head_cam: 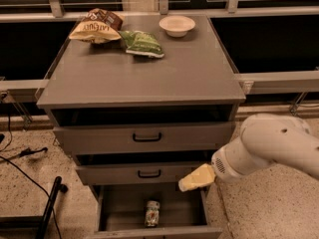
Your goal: Pick 7up can from bottom drawer and place on counter
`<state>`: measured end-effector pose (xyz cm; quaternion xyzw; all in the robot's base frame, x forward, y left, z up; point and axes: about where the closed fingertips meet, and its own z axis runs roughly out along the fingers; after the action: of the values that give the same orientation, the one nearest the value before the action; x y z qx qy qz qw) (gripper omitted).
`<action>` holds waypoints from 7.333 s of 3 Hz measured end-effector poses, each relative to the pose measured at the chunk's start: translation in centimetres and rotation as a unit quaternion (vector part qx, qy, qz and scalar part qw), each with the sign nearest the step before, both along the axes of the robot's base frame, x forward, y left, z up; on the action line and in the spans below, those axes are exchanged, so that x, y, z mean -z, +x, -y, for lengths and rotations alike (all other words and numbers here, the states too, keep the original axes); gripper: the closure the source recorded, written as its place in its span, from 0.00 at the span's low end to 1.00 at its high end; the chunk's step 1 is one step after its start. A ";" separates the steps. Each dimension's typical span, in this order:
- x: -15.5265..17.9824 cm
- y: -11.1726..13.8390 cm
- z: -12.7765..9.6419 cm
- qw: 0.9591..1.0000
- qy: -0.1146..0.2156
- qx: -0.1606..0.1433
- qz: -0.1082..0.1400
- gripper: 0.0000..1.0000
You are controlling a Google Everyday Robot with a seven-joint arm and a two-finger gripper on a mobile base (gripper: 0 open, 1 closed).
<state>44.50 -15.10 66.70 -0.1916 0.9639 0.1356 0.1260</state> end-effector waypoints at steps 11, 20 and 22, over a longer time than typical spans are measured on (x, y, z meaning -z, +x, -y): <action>31.2 5.6 -8.7 0.970 0.127 0.208 -0.026 0.00; 46.3 8.0 -19.1 0.970 0.166 0.142 -0.104 0.00; 48.8 8.9 -19.9 0.969 0.165 0.149 -0.107 0.00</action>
Offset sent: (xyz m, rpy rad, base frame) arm 0.0101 0.0485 -0.1316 0.1367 -0.0448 -0.2970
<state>53.44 4.80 17.94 -0.0067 0.9536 0.2925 0.0713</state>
